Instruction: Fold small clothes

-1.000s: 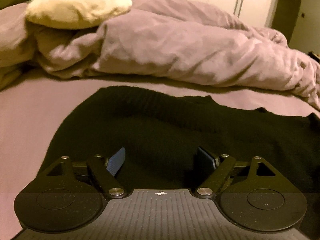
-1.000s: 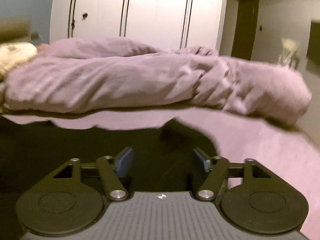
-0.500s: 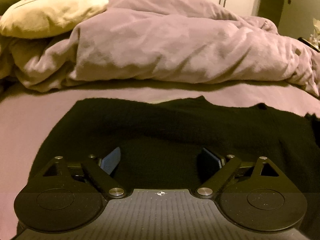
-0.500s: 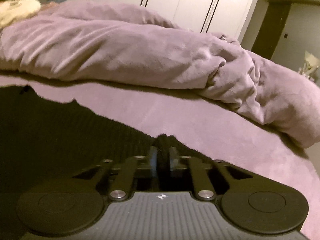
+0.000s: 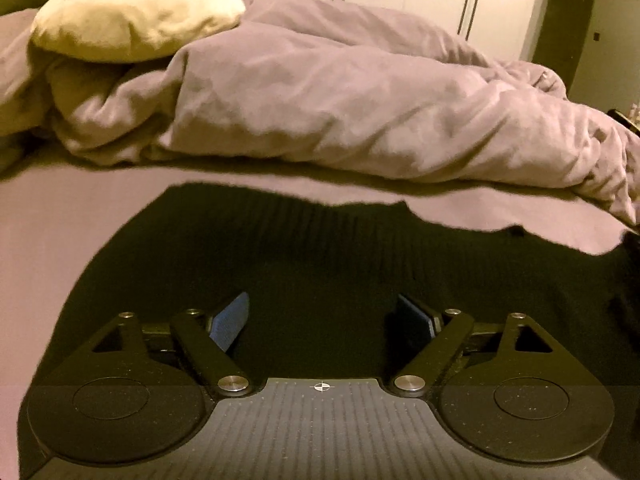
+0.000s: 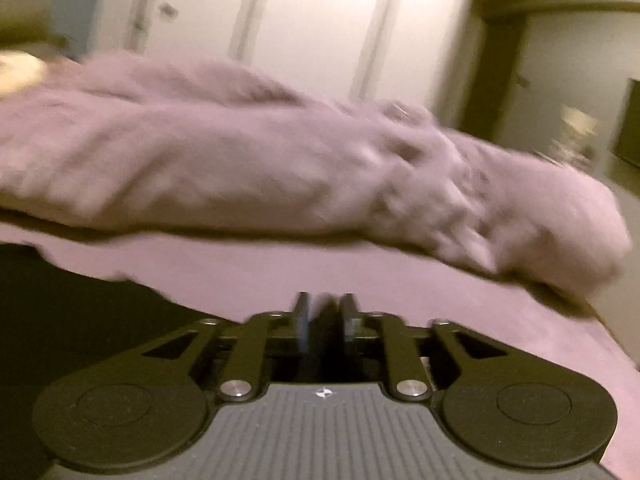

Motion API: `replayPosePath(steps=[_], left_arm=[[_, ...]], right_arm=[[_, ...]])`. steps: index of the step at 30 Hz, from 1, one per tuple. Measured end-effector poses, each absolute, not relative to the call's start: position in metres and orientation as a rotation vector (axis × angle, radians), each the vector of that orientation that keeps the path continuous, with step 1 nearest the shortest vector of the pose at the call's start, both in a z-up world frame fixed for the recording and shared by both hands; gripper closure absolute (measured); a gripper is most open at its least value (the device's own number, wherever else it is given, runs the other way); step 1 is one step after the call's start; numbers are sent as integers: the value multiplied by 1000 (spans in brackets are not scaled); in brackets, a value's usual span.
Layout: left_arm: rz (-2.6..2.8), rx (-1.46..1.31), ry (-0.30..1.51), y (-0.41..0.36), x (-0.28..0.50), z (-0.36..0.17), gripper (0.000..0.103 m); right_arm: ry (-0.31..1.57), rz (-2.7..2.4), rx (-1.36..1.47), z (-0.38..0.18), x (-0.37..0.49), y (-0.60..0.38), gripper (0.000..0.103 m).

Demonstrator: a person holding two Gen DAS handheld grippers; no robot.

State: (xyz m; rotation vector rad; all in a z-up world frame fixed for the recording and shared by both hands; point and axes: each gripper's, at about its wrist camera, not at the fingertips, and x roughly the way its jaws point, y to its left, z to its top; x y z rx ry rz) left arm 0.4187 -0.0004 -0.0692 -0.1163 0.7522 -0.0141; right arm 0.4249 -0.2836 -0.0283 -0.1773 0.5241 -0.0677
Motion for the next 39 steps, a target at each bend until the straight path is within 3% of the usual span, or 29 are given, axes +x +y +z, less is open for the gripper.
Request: replayPosePath(steps=[2,12,13,14,15,19,21,24,26,28,30,31,34,39], left_arm=[[-21,-78,763,0,417,-71,16],[-126,-3,805,-5,402,-77,11],[-129,19,799,-8,401,-78,12],[-126,35,794,-10,401,-79,12],[-124,41,790,-11,402,-80,12],[-57,52,750,-16,415,-82,16],[-27,62,749,-16,424,-86,14],[26,69,736,-11,425,-82,15],[27,35,737,-3,410,-73,20],[0,0,730,9,384,-65,20],[-3,-39,726,25,352,-63,19],[-4,-62,729,31,338,-63,18],[40,-94,711,53,282,-63,16],[69,-325,810,80,240,-73,17]], right_arm=[[544,99,-149,-25,419,-267,34],[757,378,-306,-65,442,-170,34],[753,367,-265,-64,445,-170,38],[749,362,-221,-63,447,-171,71],[760,345,-203,-63,451,-172,97],[719,253,-349,-78,449,-150,97],[670,179,-375,-72,445,-149,97],[568,124,-212,-44,410,-175,97],[546,105,-77,-30,381,-208,96],[523,55,-20,-21,344,-244,86],[504,-26,16,-17,303,-283,53],[503,-71,23,-16,281,-303,47],[536,-212,81,-16,232,-347,46],[659,-191,514,-41,180,-398,47]])
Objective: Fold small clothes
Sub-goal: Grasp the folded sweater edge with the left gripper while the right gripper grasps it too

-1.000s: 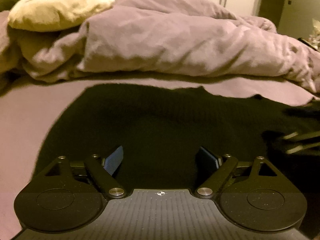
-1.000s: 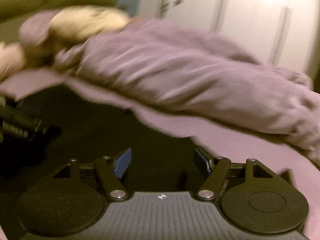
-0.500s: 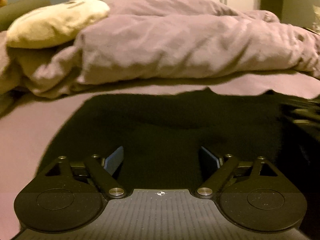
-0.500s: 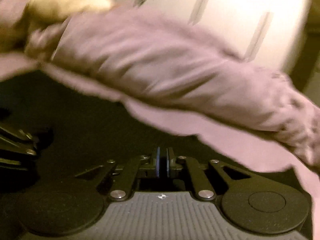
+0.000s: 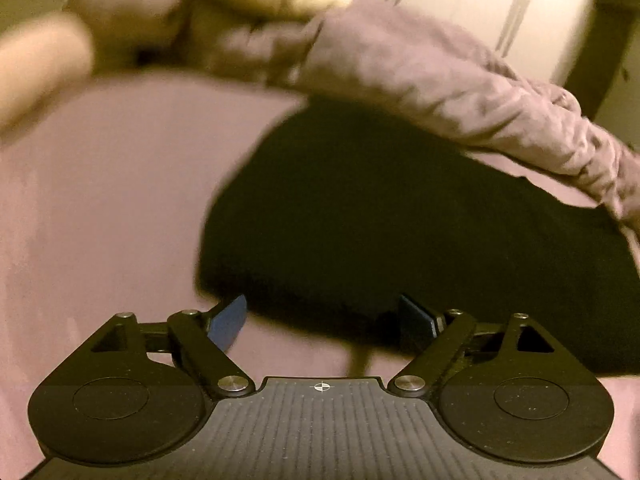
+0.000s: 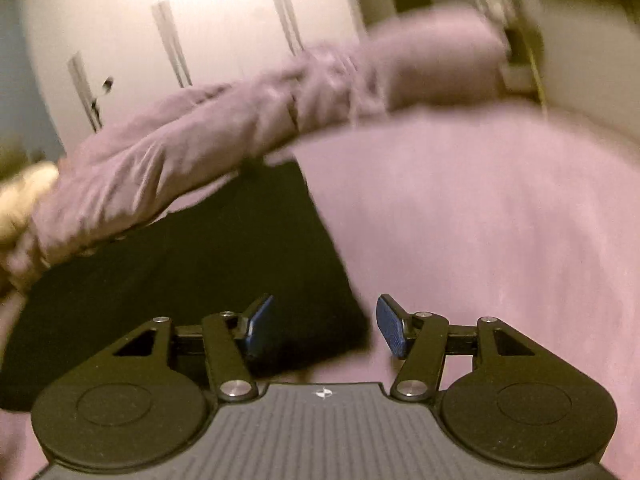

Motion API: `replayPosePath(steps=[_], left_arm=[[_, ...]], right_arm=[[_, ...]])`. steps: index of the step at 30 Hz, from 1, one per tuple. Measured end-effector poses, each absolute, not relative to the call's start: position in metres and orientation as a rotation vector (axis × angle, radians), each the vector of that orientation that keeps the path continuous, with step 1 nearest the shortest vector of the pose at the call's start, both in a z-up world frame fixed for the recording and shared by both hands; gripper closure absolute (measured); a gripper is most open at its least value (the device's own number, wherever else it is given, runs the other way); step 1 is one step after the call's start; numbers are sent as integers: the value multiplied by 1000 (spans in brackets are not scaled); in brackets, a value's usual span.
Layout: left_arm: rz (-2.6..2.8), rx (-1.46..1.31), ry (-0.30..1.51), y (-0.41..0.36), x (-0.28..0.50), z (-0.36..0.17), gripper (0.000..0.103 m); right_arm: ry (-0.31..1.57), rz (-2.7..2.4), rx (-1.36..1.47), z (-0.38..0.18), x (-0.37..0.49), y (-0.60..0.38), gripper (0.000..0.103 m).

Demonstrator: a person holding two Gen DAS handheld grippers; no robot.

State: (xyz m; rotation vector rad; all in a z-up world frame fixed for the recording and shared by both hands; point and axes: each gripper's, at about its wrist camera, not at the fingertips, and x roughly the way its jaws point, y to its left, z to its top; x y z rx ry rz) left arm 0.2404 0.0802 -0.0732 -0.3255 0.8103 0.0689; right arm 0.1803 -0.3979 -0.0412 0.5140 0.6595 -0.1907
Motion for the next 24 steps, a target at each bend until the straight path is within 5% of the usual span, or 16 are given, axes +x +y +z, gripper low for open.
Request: replayPosePath(steps=[7,17,20,24], left_arm=[[83,-511,809,96,249,-71,18],[151,-739,810,116,280,-97,21],[199,-793,799,125,288,-99,45],[205,-773,821,131,298,-94,71]], right_arm=[[591,-147,1018,-73,185,-419,48],[535,-231,1245,-103,214,-428,48],[508,-247,1290,-110,219,-430,53],[561,-264,1125,-98,233,-423,83]])
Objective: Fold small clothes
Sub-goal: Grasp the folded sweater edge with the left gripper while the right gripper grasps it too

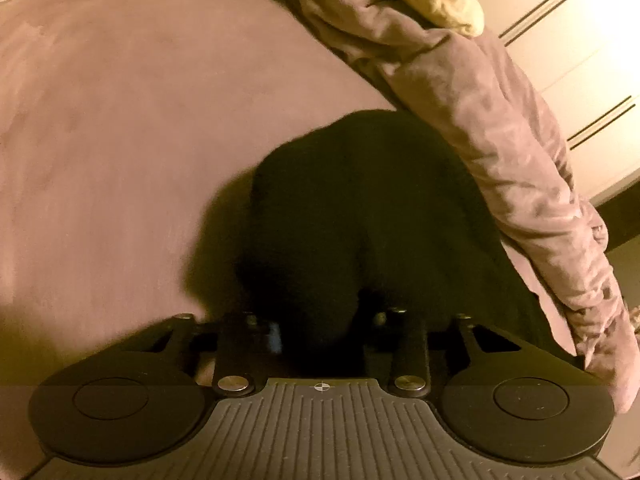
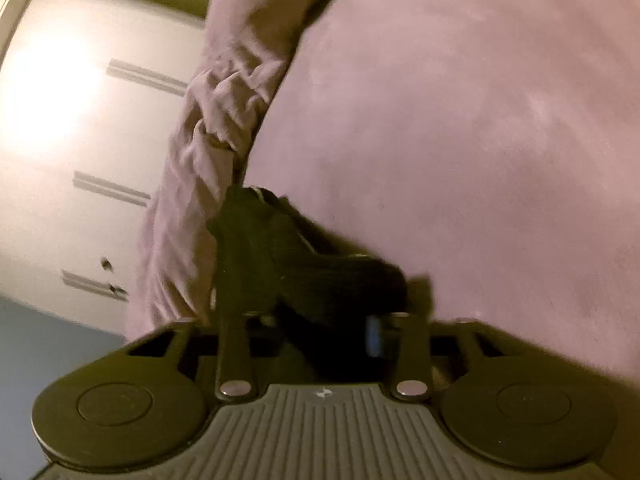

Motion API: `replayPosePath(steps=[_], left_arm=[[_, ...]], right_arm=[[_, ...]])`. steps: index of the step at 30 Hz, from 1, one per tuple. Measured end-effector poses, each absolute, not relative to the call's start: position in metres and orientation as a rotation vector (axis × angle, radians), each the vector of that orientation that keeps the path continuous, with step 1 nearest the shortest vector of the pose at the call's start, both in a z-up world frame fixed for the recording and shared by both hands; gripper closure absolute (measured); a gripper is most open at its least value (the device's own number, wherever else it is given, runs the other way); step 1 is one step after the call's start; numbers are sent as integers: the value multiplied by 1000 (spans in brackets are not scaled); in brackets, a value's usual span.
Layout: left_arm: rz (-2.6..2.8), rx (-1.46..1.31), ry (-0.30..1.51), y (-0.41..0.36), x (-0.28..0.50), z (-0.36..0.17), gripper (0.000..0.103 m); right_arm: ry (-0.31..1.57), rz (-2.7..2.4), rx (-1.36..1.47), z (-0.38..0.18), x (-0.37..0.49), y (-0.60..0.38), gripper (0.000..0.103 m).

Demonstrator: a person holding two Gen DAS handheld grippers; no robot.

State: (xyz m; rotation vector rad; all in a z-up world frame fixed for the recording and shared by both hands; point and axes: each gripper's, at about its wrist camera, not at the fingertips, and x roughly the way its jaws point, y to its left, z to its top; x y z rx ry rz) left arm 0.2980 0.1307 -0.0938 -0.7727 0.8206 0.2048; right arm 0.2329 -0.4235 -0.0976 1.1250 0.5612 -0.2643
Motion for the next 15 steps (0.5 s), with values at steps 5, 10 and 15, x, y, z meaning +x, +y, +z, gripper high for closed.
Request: replayPosePath(steps=[5,10,15], left_arm=[[134,-720,650,128,279,-48,77],[137,-533,679,117,272,-55,77],[166,-504,779,119,274,-82,60]], right_arm=[[447,-240,826,-42,222,-408,89],[451,-290,711,-53,209,-406,90],[613,-332,615,-73,220,-406,71]])
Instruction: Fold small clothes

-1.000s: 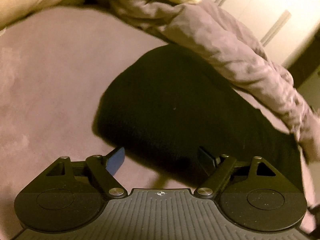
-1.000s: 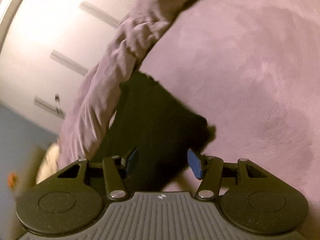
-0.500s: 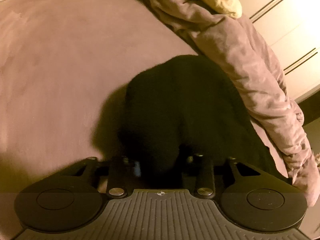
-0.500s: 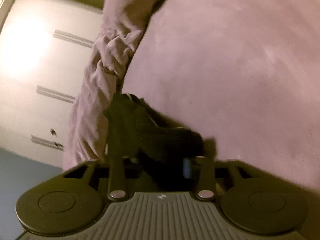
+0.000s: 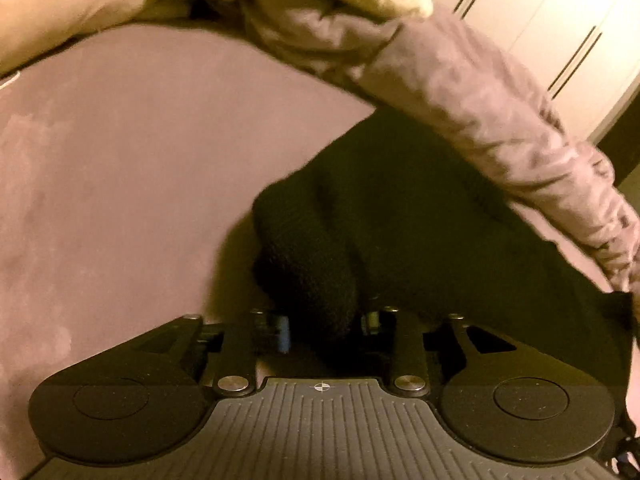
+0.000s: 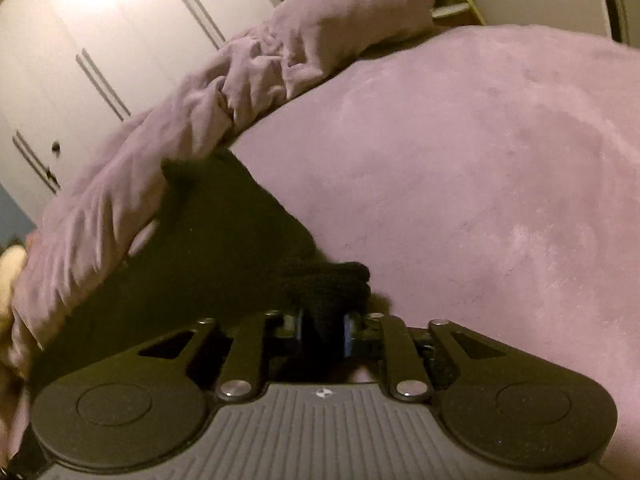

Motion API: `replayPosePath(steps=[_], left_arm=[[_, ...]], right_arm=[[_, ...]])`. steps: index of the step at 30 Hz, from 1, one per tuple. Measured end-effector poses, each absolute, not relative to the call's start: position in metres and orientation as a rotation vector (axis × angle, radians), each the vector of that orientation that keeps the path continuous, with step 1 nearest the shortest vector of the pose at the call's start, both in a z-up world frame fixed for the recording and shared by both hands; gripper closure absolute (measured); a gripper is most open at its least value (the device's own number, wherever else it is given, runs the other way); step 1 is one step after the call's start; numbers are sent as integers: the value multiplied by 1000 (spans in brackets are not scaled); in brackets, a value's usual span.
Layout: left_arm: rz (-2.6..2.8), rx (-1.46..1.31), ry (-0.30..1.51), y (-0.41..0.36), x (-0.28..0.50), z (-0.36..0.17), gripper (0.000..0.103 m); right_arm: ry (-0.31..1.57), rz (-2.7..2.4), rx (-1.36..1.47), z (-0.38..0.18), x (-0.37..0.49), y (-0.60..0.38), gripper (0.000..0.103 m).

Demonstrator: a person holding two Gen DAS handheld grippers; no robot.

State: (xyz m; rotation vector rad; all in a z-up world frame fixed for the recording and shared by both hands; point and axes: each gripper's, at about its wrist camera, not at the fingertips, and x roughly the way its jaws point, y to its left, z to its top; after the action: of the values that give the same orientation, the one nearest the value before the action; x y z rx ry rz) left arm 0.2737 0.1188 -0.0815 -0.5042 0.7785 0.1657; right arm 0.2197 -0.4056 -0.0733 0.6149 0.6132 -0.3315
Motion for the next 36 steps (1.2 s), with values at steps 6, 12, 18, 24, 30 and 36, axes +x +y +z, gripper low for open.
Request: replayPosePath(steps=[6,12,18,24,30,36], left_arm=[[206,-435,727,121,272,-65,47],[230,-567,777,134,273,-85,43],[223,-452,803,134,278,-73,51],[247,-360,811,127,278,-68,48],[231,-375,827,123,275,-69,45],[150,-522,871,130,266,-78,29]], right_arm=[[470,-361,443,-20,208,-399,59],[526,-58,221,-21,240,-324,61],[663,-107,86,-65,259,-309,67],[661,-144,121,-49,249,-320,69],[644,-86,140,-44,253,-301,69],[649,11,129,-46,262,-259,68]])
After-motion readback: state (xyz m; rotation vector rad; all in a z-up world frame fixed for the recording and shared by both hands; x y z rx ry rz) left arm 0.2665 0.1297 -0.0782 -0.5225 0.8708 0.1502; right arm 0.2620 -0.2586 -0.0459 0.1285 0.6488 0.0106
